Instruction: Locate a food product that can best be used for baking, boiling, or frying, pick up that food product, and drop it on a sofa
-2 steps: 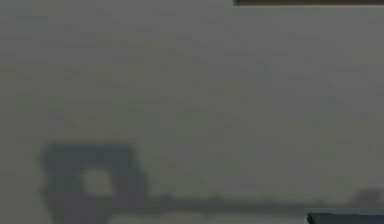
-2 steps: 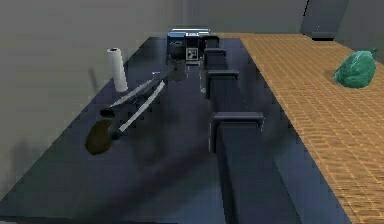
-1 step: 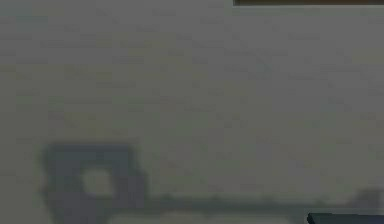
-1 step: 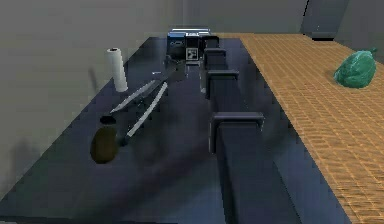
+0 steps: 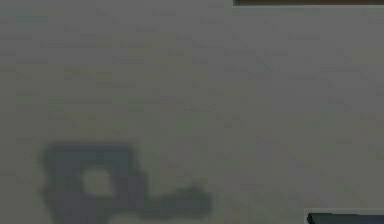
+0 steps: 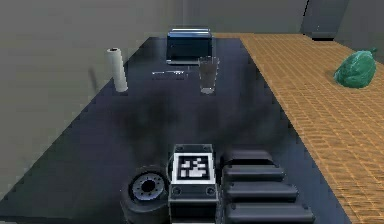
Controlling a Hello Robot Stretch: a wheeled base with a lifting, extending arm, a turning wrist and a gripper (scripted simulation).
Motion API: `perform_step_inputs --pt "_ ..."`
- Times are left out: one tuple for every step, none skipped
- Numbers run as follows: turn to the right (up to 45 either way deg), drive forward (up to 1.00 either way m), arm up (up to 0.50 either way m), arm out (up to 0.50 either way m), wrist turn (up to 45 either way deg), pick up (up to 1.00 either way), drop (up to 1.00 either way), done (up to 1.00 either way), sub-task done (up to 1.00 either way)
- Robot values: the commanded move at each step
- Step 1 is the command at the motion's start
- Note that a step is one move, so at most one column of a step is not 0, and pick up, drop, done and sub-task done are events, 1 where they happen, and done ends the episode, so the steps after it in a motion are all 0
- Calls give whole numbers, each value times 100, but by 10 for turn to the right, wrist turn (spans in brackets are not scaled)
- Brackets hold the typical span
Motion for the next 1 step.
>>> perform_step_inputs --pt "-450 0 0 0 0 0 0 0 0"
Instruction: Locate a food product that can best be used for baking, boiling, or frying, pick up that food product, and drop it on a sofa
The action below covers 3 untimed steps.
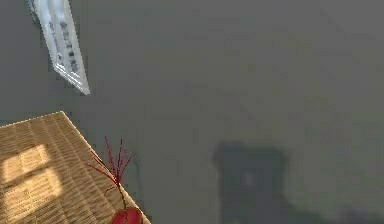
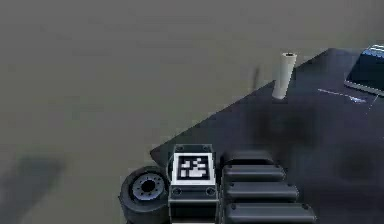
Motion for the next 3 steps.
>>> perform_step_inputs --pt "-450 0 0 0 0 0 0 0 0" --pt "-450 0 0 0 0 0 0 0 0" --pt "-120 0 0 0 0 0 0 0 0"
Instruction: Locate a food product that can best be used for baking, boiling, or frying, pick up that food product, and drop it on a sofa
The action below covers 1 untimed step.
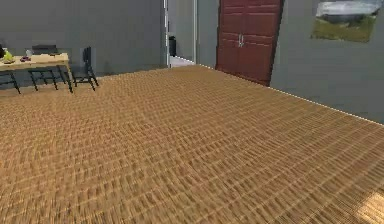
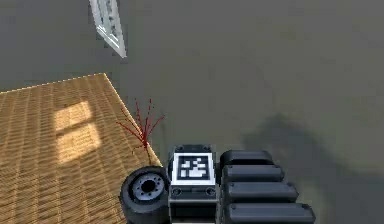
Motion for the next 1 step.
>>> perform_step_inputs --pt "0 100 0 0 0 0 0 0 0"
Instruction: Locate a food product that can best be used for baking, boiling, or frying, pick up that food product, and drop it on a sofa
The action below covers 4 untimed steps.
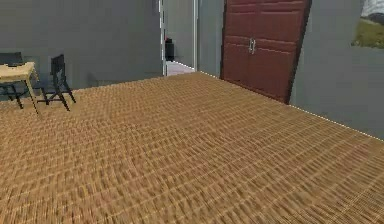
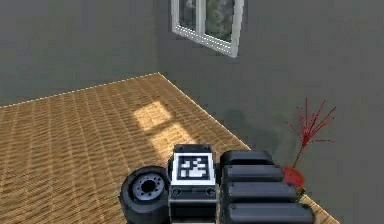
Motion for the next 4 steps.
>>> perform_step_inputs --pt "0 100 0 0 0 0 0 0 0" --pt "0 100 0 0 0 0 0 0 0" --pt "0 100 0 0 0 0 0 0 0" --pt "0 100 0 0 0 0 0 0 0"
